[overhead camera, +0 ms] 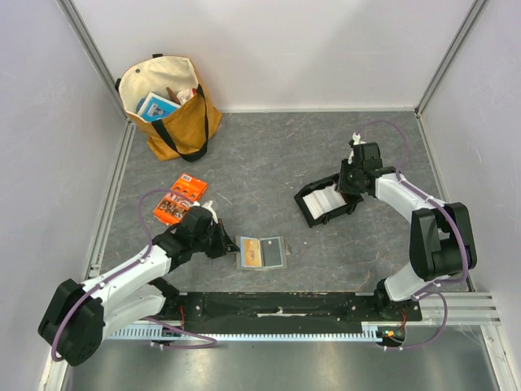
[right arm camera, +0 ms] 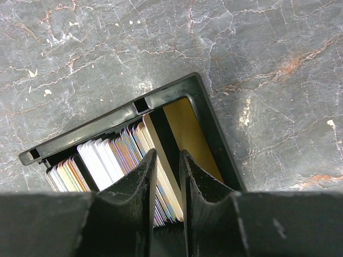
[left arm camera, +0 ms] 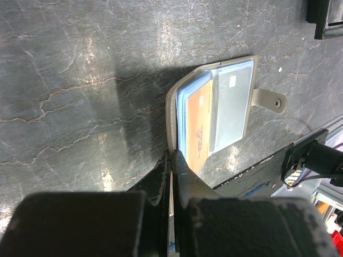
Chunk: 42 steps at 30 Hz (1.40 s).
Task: Put the credit cards into the card holder
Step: Pick up the credit card from the storage box.
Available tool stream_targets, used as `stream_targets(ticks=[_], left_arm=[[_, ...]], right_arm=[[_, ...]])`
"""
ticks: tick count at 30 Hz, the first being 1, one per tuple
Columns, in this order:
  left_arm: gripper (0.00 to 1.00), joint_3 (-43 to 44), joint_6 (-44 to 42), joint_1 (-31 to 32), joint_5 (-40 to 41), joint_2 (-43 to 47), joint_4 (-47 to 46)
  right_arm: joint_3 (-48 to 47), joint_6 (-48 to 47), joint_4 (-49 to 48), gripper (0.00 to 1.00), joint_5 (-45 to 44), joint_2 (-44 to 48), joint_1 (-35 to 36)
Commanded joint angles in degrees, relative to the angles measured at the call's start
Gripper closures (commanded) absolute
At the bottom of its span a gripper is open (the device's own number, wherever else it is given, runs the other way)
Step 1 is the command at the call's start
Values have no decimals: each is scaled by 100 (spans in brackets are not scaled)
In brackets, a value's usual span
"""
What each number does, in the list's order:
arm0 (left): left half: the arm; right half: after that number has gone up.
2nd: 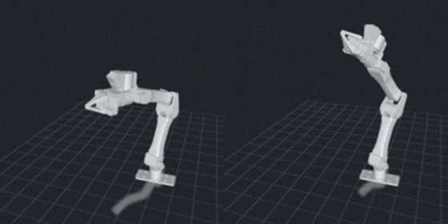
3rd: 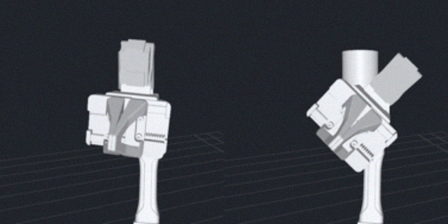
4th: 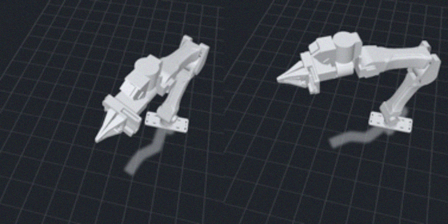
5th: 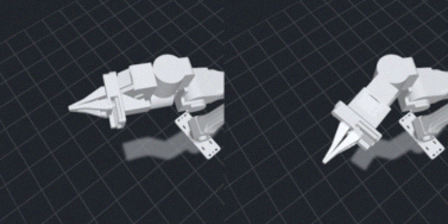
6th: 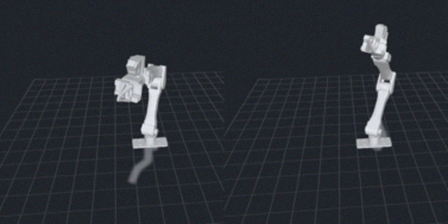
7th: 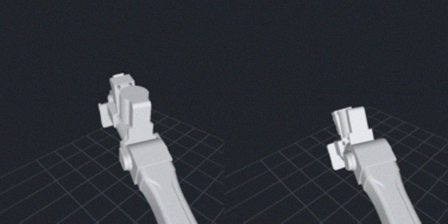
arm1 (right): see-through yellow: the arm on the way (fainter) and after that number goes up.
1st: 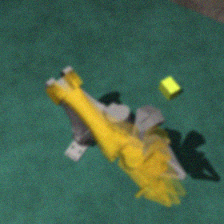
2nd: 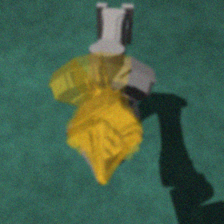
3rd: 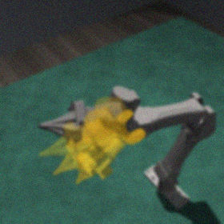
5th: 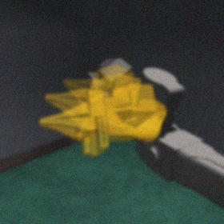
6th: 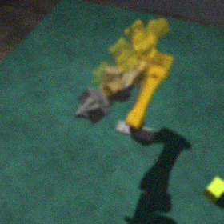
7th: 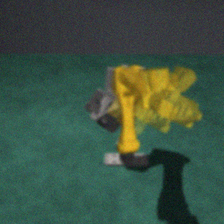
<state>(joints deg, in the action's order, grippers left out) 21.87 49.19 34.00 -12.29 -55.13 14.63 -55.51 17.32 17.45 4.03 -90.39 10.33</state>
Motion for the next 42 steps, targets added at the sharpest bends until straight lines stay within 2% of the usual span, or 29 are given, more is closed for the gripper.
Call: stream_targets(ticks=[1,18,25,29,42], left_arm=[[98,134,-111,19,-71,-50,-180],[98,151,-120,19,-106,-120,-206],[98,169,-138,10,-133,-182,-224],[98,160,-146,10,-124,-191,-233],[98,151,-164,10,-142,-199,-233]], right_arm=[[49,-18,12,71,273,197,-66],[49,-44,21,71,537,65,-154],[31,-89,48,67,607,4,-171],[14,-106,56,74,651,-23,-163],[-48,-54,65,74,1082,74,-321]])
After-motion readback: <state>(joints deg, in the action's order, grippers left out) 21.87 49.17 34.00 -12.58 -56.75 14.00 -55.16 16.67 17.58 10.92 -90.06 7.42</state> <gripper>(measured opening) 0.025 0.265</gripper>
